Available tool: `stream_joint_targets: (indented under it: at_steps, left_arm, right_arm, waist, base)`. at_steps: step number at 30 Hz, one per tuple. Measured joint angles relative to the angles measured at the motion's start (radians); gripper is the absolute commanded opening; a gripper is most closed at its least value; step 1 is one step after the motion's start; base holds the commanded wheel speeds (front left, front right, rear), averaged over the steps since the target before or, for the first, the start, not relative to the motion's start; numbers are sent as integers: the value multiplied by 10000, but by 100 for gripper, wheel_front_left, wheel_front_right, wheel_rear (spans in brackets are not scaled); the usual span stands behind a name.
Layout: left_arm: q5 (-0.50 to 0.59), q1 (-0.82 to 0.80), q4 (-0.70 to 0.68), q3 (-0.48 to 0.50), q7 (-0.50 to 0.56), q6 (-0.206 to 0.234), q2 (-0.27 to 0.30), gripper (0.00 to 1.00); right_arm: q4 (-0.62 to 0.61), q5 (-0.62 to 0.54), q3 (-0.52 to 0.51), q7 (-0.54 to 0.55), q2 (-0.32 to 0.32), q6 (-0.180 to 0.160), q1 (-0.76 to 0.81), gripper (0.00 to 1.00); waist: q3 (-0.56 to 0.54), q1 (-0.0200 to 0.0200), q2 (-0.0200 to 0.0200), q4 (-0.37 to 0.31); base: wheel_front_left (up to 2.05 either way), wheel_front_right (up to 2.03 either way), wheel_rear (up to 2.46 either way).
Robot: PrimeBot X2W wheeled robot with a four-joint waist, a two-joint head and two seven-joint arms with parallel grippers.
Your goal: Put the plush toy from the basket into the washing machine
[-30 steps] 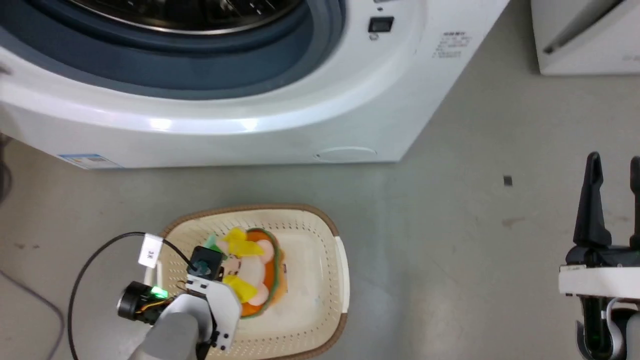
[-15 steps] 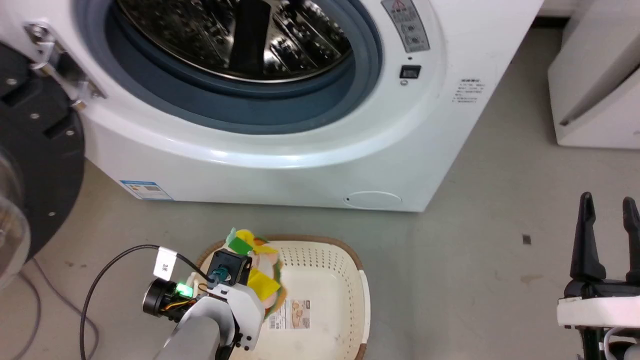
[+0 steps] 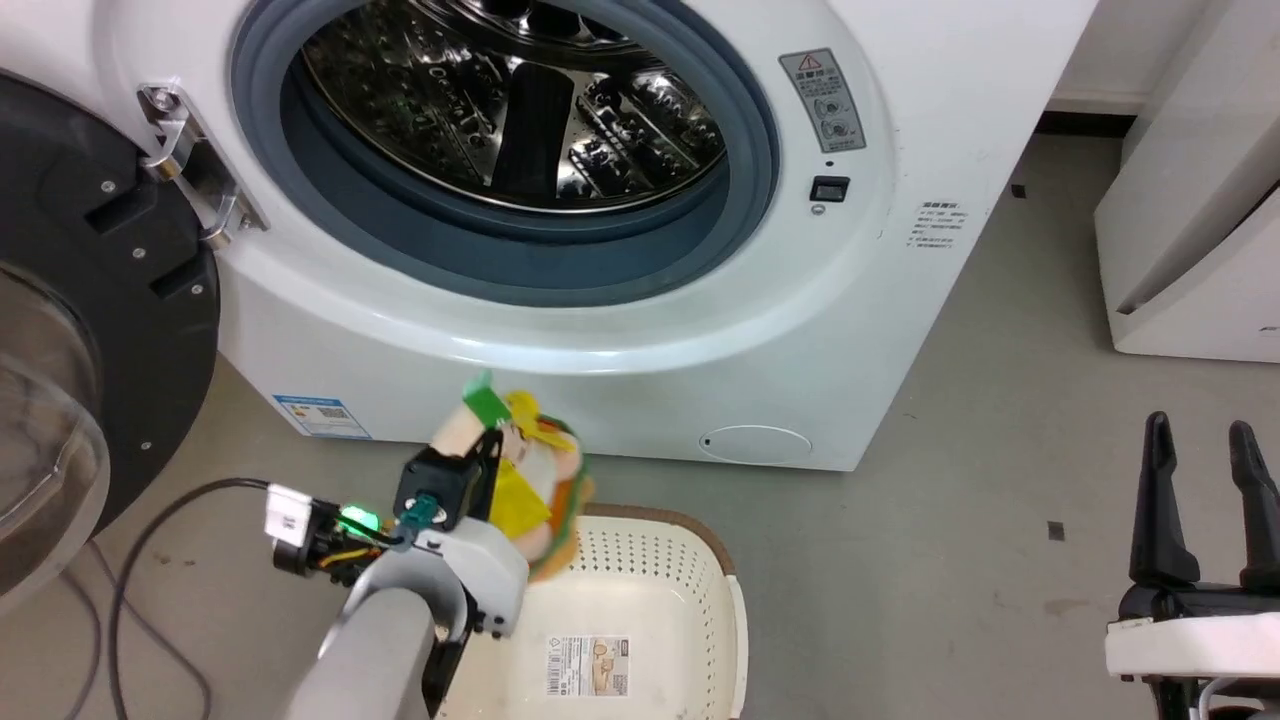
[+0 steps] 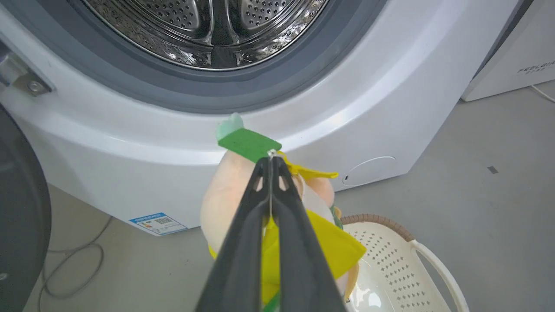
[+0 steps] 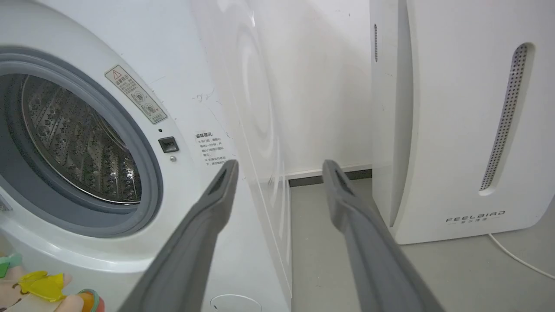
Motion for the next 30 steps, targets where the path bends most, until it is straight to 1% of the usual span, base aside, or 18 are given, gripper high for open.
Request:
stream_joint_targets:
  at_steps: [7, 17, 24, 25, 30]
  left_arm:
    - [23, -146, -834, 476, 2, 197, 167, 0]
    - [13, -1286, -1687, 1336, 2, 401, 481, 0]
    - [35, -2347, -1948, 1831, 0, 405, 777, 0]
    - [136, -2886, -1935, 1969, 2, 453, 922, 0]
    - [263, -3767, -1659, 2171, 2, 458, 1216, 0]
  right_arm:
    - [-4, 0, 109, 0, 0, 0, 9, 100]
    - [-27, 4, 171, 0, 0, 0, -65, 100]
    - [-82, 19, 278, 0, 0, 0, -402, 100]
    - [-121, 38, 420, 0, 0, 0, -624, 100]
    - [-174, 165, 587, 0, 0, 0, -965, 100]
  waist:
    - [36, 1, 0, -174]
    - [526, 1, 0, -626]
    - [1098, 2, 0, -987]
    - [1411, 2, 0, -1164]
    - [1992, 2, 0, -1496]
  base:
    - [0, 0, 0]
    - [0, 0, 0]
    - [0, 0, 0]
    - [0, 0, 0]
    - [0, 0, 0]
